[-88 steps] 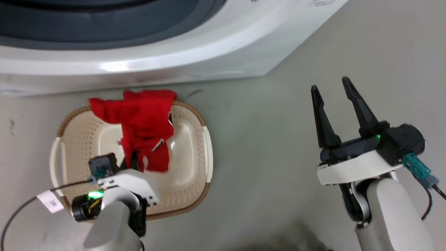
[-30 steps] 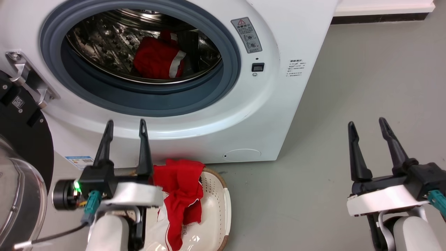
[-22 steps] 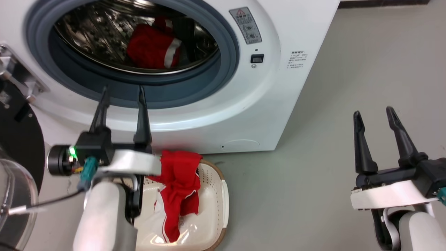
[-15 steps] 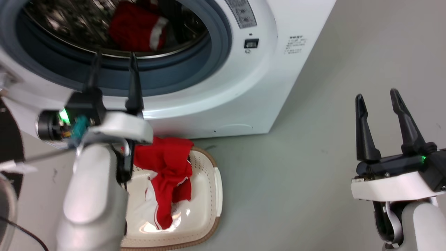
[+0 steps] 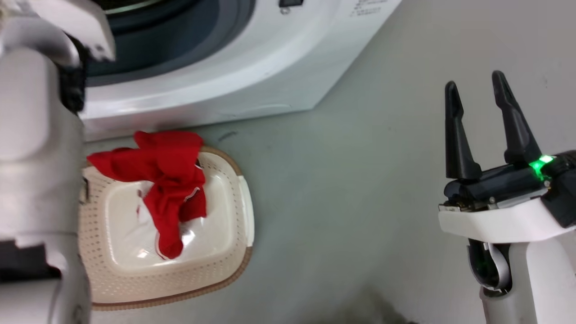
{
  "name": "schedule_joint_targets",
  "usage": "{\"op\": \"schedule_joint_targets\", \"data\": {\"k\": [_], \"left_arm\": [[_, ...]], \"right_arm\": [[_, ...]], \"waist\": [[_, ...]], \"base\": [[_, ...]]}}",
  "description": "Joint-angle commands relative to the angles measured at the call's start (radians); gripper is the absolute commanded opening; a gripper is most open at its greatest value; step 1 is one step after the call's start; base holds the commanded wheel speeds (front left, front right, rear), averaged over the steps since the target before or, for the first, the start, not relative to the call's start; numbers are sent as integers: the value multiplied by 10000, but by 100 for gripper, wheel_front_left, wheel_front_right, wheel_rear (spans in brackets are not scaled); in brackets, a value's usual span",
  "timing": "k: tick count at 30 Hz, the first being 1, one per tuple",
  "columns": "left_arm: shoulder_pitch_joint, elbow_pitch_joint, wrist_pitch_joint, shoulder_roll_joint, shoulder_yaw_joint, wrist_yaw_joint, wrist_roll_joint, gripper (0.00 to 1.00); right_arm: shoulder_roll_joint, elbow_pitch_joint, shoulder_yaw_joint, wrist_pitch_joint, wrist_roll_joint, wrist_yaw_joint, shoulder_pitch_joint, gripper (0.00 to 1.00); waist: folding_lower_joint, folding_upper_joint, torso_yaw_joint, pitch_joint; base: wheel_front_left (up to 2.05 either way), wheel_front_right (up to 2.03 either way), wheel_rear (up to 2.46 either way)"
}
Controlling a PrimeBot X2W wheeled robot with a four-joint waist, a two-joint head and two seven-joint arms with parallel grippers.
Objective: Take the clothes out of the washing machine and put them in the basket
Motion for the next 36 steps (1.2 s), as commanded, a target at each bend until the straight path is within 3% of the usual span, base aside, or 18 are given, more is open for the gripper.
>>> {"op": "schedule_joint_targets", "data": {"k": [1,10,16,26,28,32,36], "left_arm": [[-518,295,314,185,-75,-44,108,100],[-3322,1458,2641,1210,-492,-180,645,100],[-4847,1677,4830,1966,-779,-309,1057,100],[-5316,1024,8217,2634,-867,-3,1320,100],[-5072,693,8688,2613,-834,85,1249,2],[-4726,-52,8983,2662,-749,256,1191,0],[-4260,-1235,8614,2798,-637,553,1139,0]], "right_arm": [[13,58,110,-65,155,-7,-257,100],[21,35,658,-90,920,-7,-923,100],[22,58,1054,-92,1468,-7,-1173,100],[19,140,1504,-92,2005,-7,-1195,100],[19,149,1524,-92,2037,-7,-1195,100],[18,170,1552,-92,2096,-7,-1253,100],[18,193,1584,-92,2173,-7,-1364,100]], "waist": [[-2,-1,-603,802],[-2,-1,-1512,2378],[-2,-1,-2175,3251],[-2,-1,-2727,3751],[-2,-1,-2741,3754],[-2,-1,-2769,3743],[-2,-1,-2791,3656]], "base": [[0,0,0],[0,0,0],[0,0,0],[0,0,0],[0,0,0],[0,0,0],[0,0,0]]}}
